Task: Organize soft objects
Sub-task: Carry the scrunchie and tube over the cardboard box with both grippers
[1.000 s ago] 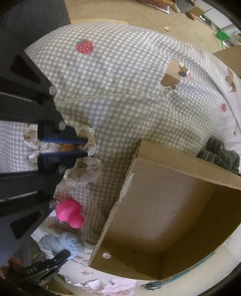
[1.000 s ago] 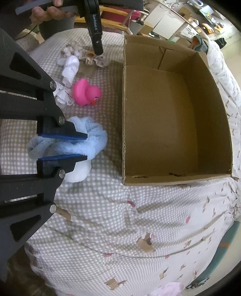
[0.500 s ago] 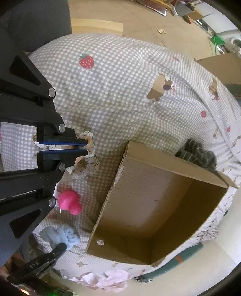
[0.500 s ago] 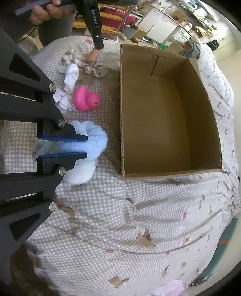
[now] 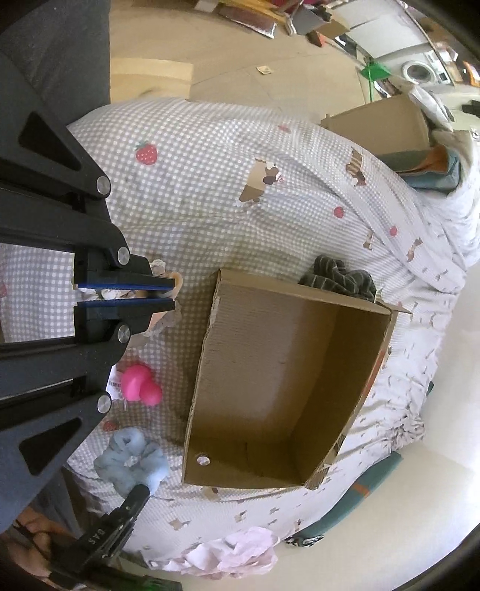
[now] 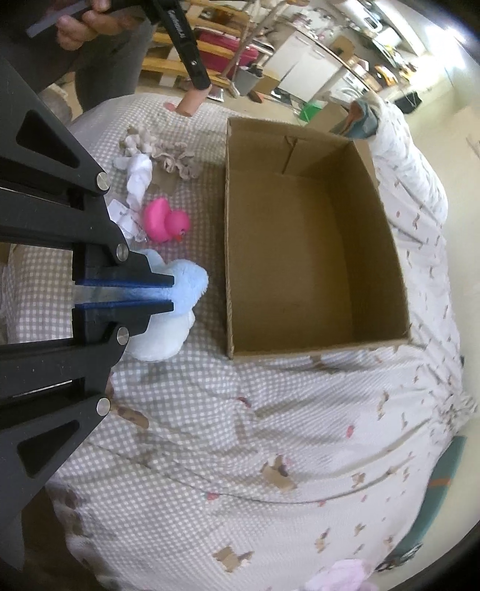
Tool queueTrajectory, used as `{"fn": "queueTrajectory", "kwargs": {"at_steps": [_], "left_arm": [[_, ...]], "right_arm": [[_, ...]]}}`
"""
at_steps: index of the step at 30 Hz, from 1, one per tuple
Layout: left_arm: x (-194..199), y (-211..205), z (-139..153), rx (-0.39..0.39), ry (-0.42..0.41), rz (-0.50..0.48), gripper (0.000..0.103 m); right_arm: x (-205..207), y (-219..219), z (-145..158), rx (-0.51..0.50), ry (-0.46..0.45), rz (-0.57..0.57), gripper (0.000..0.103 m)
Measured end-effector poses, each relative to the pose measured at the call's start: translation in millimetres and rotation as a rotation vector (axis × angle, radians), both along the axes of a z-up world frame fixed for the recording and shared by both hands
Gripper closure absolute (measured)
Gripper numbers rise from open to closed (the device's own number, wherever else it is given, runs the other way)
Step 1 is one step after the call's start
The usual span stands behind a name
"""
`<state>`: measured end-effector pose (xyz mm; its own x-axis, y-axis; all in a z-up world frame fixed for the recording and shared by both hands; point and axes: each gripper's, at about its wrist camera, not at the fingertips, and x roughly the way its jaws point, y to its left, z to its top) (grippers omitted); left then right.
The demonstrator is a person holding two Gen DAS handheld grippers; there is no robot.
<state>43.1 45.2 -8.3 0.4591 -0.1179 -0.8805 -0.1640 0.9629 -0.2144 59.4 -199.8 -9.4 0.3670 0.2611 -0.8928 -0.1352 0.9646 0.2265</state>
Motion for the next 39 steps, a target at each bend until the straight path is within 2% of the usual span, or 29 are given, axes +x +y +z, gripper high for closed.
{"fn": "queueTrajectory", "kwargs": {"at_steps": [5,12,16,19,23,28,32,34,39], "left_arm": [[1,0,2,-0.008,-0.006,-0.002,0.099],[15,-6,37,0.015,-0.082,-0.045,0.099],[34,-13,56,0.028,-0.124,-0.075,0.099],[52,-23,64,0.054,-0.148,-0.105,0.099],[73,-34,58,0.087,-0.157,-0.135,0.099],[94,-45,35,0.142,-0.184,-0.157,0.099],[105,-52,0,0.176,-0.123,-0.172,0.099],[110,-55,-10,0.159,-0.091,-0.175,0.099],[112,-60,-22,0.154,-0.098,-0.193,0.099]], "right_arm": [[-2,6,4,0.004,-0.016,0.011,0.096],[-2,7,49,0.073,-0.115,0.041,0.096],[13,7,76,0.134,-0.186,0.048,0.096],[29,12,85,0.147,-0.231,0.060,0.096],[54,20,78,0.166,-0.254,0.062,0.096],[72,27,43,0.147,-0.273,0.067,0.096],[83,36,18,0.096,-0.209,0.060,0.096],[84,45,11,0.047,-0.199,0.089,0.096],[86,54,-5,0.034,-0.142,0.120,0.096]]}}
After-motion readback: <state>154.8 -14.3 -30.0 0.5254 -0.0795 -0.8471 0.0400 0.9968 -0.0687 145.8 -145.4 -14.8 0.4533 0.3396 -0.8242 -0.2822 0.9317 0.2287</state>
